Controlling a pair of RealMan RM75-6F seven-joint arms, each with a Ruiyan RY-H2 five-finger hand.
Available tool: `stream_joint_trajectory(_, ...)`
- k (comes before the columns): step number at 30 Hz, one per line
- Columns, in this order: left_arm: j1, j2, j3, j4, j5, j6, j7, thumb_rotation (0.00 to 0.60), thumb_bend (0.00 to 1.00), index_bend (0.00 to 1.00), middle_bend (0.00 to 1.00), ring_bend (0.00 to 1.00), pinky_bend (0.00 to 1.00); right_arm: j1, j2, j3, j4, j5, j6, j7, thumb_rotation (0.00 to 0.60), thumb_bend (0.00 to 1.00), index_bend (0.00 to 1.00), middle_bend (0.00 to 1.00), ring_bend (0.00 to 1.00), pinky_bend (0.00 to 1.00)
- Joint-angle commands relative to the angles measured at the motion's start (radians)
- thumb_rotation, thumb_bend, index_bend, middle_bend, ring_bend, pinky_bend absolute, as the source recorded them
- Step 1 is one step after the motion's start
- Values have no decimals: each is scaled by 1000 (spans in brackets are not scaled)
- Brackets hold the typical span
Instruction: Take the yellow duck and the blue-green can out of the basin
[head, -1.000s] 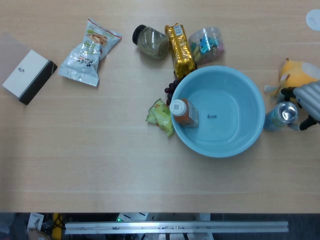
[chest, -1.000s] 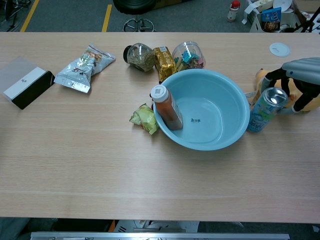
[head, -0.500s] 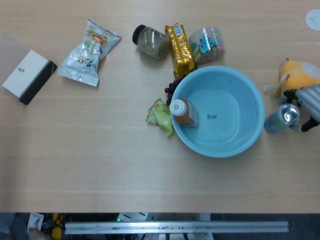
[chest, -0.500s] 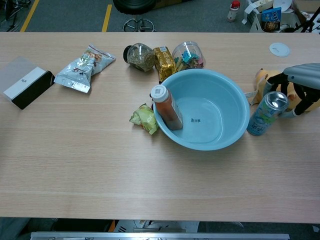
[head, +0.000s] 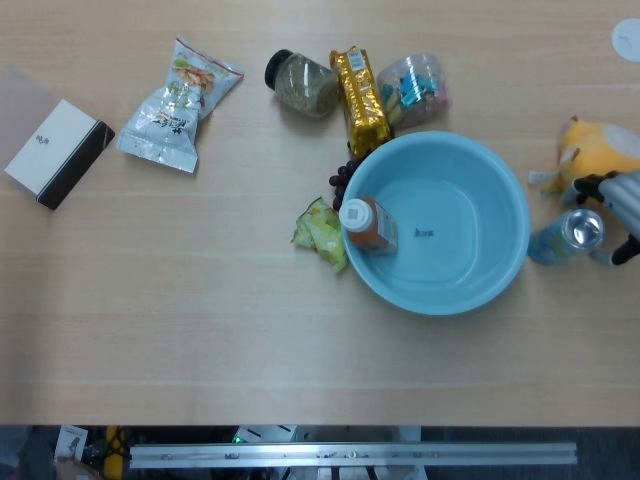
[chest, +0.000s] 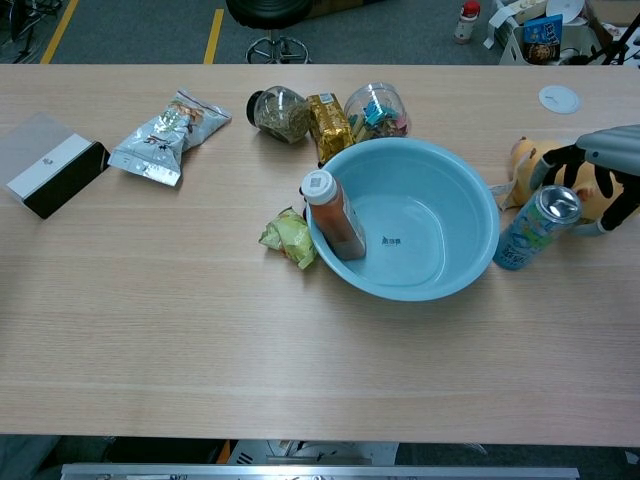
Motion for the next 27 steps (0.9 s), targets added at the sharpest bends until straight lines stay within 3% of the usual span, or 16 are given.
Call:
stream_joint_trajectory(1,-1,4,0,-4,1,-1,1,600,419,334,339,291,257,-2,25,1,-24,-16,5,13,600,139,301,354,343,538)
stream_joint_trajectory(10,-7,8,0,-14,-3,-9,11,600,418,334,339,291,257,-42,151,19,-132,-79,103,86,600,142,300,358,345,538)
stream_joint_trajectory(16,-17,0,-2,-16,-5,-17,24,600,418,334,339,291,257,-132,223,63,-213,-32,301,78,600,167,328,411,403,553)
stream_joint_trajectory(27,-16,-36,-3,-20,-8,1,57,600,418,334,341,291,257,-254,159,97,-243,-29,588,-133,600,237,395,457,417,553)
